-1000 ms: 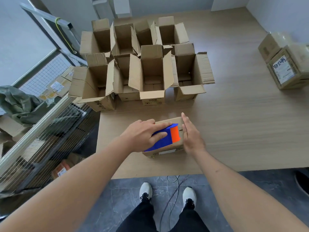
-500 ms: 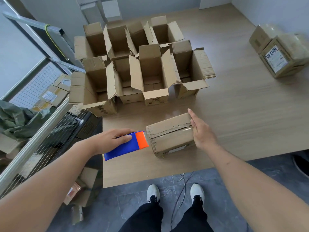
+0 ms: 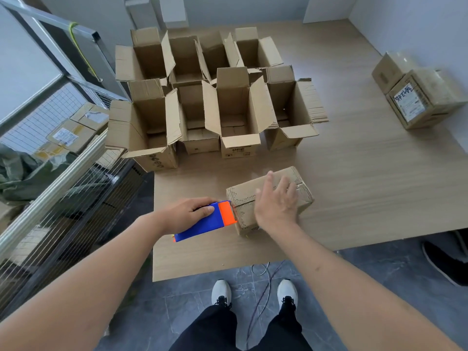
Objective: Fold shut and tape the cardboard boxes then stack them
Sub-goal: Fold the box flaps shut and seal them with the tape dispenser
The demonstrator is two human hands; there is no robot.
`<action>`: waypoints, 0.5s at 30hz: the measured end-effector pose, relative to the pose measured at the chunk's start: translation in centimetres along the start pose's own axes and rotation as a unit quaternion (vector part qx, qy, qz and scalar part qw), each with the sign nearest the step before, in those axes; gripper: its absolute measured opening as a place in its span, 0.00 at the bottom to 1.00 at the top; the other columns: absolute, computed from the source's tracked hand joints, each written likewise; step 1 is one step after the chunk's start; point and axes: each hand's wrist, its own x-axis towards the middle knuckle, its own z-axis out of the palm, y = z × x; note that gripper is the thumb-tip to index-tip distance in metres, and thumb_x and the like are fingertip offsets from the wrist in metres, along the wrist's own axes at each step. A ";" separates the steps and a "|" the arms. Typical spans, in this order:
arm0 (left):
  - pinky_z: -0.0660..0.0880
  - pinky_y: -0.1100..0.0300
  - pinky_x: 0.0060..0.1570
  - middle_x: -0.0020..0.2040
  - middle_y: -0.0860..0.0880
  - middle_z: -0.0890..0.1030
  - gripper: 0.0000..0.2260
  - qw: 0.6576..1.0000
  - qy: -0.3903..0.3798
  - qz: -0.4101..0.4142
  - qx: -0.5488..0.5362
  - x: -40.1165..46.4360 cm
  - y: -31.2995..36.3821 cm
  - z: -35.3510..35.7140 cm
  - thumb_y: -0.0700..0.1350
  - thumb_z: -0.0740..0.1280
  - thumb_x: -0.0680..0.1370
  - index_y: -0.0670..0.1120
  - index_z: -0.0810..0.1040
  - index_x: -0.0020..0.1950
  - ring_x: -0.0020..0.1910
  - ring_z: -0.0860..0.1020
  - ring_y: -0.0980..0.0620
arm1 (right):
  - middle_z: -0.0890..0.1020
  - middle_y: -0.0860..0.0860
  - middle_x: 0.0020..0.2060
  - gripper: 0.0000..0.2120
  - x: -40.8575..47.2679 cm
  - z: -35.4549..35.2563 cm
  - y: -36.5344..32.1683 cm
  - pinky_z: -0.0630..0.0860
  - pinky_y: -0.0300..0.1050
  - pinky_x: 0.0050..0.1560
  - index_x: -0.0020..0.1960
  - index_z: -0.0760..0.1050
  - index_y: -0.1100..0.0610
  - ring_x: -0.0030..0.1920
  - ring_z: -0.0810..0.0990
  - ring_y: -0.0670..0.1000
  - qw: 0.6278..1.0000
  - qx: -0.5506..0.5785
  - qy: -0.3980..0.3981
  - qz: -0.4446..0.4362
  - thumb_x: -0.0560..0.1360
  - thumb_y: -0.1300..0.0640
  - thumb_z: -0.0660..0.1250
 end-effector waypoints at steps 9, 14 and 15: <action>0.69 0.62 0.55 0.63 0.74 0.74 0.17 0.993 -0.015 0.034 -0.115 -1.4 -3.3 1.5 0.58 0.55 0.86 0.78 0.62 0.72 0.59 0.74 0.68 | 0.24 0.60 0.76 0.55 -0.6 2.1 0.4 0.30 0.61 0.77 0.76 0.21 0.43 0.76 0.22 0.63 0.994 0.042 -0.095 -0.021 0.64 0.14 0.39; 0.70 0.60 0.61 0.63 0.72 0.75 0.15 0.992 -0.006 0.030 -0.123 -0.6 -3.7 2.2 0.59 0.54 0.86 0.80 0.64 0.68 0.60 0.75 0.66 | 0.21 0.60 0.74 0.56 -0.6 1.2 0.3 0.29 0.61 0.76 0.75 0.19 0.43 0.74 0.20 0.63 0.990 0.030 -0.132 -0.024 0.65 0.14 0.44; 0.69 0.61 0.59 0.62 0.73 0.75 0.15 0.993 -0.008 0.026 -0.119 -0.5 -3.7 2.1 0.60 0.54 0.86 0.81 0.64 0.66 0.60 0.75 0.67 | 0.21 0.61 0.74 0.56 -0.7 1.0 0.2 0.29 0.61 0.76 0.75 0.19 0.44 0.74 0.20 0.63 0.990 0.027 -0.137 -0.022 0.66 0.14 0.44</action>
